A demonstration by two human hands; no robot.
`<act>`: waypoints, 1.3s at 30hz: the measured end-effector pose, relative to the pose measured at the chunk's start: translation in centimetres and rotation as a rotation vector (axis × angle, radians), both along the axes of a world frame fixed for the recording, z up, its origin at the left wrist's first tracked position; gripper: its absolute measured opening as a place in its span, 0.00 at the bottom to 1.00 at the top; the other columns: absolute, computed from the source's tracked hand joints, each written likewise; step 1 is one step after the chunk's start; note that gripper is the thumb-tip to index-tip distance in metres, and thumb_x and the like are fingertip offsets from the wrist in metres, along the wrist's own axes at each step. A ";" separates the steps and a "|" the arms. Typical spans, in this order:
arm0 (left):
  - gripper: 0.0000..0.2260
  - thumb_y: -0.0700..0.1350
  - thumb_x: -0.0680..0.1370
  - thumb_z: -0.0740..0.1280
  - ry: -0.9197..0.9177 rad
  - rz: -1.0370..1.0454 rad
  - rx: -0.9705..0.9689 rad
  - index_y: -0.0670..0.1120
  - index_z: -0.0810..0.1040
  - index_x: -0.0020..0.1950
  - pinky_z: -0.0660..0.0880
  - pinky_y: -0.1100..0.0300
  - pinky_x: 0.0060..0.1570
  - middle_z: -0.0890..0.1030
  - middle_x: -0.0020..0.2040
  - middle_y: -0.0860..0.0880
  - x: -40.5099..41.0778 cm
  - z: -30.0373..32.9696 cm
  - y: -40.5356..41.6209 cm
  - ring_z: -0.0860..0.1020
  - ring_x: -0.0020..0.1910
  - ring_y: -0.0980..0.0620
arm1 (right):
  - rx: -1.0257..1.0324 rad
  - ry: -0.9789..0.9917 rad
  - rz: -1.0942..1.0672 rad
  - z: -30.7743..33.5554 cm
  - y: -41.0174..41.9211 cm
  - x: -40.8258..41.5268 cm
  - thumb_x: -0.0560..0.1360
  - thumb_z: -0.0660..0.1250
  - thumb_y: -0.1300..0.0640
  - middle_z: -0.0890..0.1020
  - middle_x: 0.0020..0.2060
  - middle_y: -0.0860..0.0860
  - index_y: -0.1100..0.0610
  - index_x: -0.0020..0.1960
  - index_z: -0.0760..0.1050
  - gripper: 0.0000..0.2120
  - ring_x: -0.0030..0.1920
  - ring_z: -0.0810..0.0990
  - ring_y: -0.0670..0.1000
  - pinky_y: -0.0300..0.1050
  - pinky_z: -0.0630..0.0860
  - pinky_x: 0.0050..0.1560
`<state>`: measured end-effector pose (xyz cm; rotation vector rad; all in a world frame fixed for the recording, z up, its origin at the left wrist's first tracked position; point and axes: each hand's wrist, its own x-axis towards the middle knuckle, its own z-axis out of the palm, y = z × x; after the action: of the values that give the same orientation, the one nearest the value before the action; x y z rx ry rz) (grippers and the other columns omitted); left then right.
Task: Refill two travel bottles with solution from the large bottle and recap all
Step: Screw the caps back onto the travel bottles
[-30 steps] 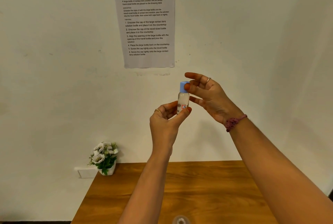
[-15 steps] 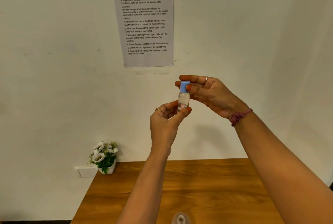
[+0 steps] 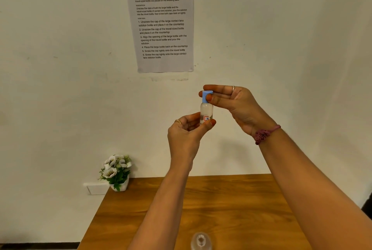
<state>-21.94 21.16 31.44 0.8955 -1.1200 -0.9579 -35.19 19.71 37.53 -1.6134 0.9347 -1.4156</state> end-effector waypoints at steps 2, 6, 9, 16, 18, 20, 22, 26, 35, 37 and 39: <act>0.14 0.42 0.66 0.78 -0.006 0.021 0.005 0.48 0.80 0.49 0.78 0.68 0.43 0.84 0.45 0.51 -0.1 -0.3 0.0 0.83 0.44 0.55 | 0.000 -0.028 -0.026 -0.3 0.2 0.2 0.72 0.68 0.62 0.83 0.49 0.52 0.58 0.57 0.78 0.13 0.50 0.82 0.43 0.27 0.74 0.49; 0.15 0.43 0.66 0.78 -0.014 0.043 0.028 0.47 0.81 0.51 0.77 0.70 0.43 0.84 0.45 0.51 -0.4 -1.1 -0.1 0.83 0.45 0.56 | 0.012 -0.065 -0.083 -1.0 0.5 0.7 0.71 0.70 0.63 0.84 0.49 0.55 0.60 0.57 0.78 0.15 0.50 0.83 0.45 0.29 0.75 0.49; 0.16 0.42 0.66 0.77 -0.012 0.025 0.039 0.46 0.81 0.52 0.77 0.72 0.40 0.84 0.45 0.51 -0.4 -1.6 -0.1 0.83 0.44 0.57 | 0.032 -0.077 -0.092 -1.5 0.7 0.8 0.71 0.70 0.62 0.84 0.50 0.55 0.60 0.58 0.78 0.15 0.51 0.83 0.47 0.33 0.76 0.54; 0.18 0.40 0.65 0.78 0.026 -0.057 0.056 0.46 0.80 0.52 0.79 0.66 0.45 0.84 0.48 0.49 0.5 -2.6 -0.1 0.83 0.45 0.56 | 0.091 -0.079 -0.091 -2.5 1.9 0.9 0.70 0.69 0.50 0.79 0.59 0.46 0.52 0.64 0.74 0.23 0.58 0.77 0.42 0.33 0.74 0.54; 0.18 0.40 0.65 0.78 0.020 -0.068 0.062 0.48 0.79 0.52 0.79 0.64 0.48 0.84 0.48 0.48 0.6 -3.2 0.1 0.83 0.46 0.55 | 0.117 -0.115 -0.144 -3.5 2.3 0.6 0.72 0.68 0.51 0.79 0.59 0.44 0.51 0.65 0.73 0.21 0.59 0.76 0.42 0.34 0.72 0.55; 0.19 0.41 0.64 0.79 0.002 -0.067 0.075 0.48 0.79 0.52 0.79 0.60 0.51 0.84 0.50 0.47 0.9 -4.0 0.2 0.83 0.48 0.53 | 0.172 -0.164 -0.178 -5.2 2.9 0.3 0.73 0.68 0.52 0.80 0.57 0.43 0.50 0.63 0.75 0.18 0.58 0.77 0.42 0.41 0.71 0.59; 0.21 0.41 0.64 0.79 -0.012 -0.071 0.096 0.49 0.78 0.53 0.79 0.58 0.53 0.84 0.51 0.48 1.2 -5.0 0.5 0.82 0.50 0.53 | 0.243 -0.208 -0.198 -7.5 3.6 0.0 0.74 0.68 0.53 0.81 0.55 0.44 0.51 0.60 0.77 0.15 0.58 0.77 0.43 0.46 0.70 0.63; 0.21 0.41 0.64 0.79 -0.078 -0.102 0.146 0.51 0.78 0.53 0.78 0.59 0.53 0.84 0.51 0.51 1.7 -7.7 1.7 0.82 0.51 0.56 | 0.393 -0.265 -0.236 -12.9 5.2 -0.2 0.74 0.67 0.57 0.83 0.52 0.46 0.52 0.57 0.79 0.12 0.58 0.78 0.46 0.50 0.69 0.64; 0.21 0.38 0.63 0.79 -0.223 -0.132 0.329 0.44 0.80 0.54 0.79 0.57 0.53 0.84 0.51 0.48 2.9 -16.3 5.7 0.81 0.53 0.53 | 0.574 -0.273 -0.371 -22.4 9.3 -2.1 0.75 0.65 0.63 0.83 0.50 0.49 0.53 0.52 0.78 0.09 0.53 0.80 0.46 0.44 0.75 0.55; 0.22 0.39 0.62 0.79 -0.242 -0.123 0.366 0.43 0.81 0.54 0.79 0.59 0.51 0.84 0.51 0.48 3.0 -18.0 6.4 0.81 0.53 0.52 | 0.594 -0.267 -0.394 -23.9 10.0 -2.5 0.75 0.65 0.63 0.83 0.51 0.49 0.54 0.54 0.78 0.10 0.52 0.80 0.44 0.39 0.76 0.51; 0.22 0.39 0.62 0.80 -0.263 -0.108 0.403 0.43 0.81 0.54 0.79 0.63 0.48 0.84 0.51 0.48 3.0 -19.5 7.1 0.81 0.53 0.52 | 0.616 -0.249 -0.404 -25.3 10.6 -2.8 0.76 0.65 0.63 0.82 0.51 0.49 0.56 0.56 0.78 0.11 0.50 0.80 0.42 0.33 0.76 0.44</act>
<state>-18.95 28.27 11.93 1.3274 -1.2276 -1.2049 -38.04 30.32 12.24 -0.8039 1.4240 -1.3593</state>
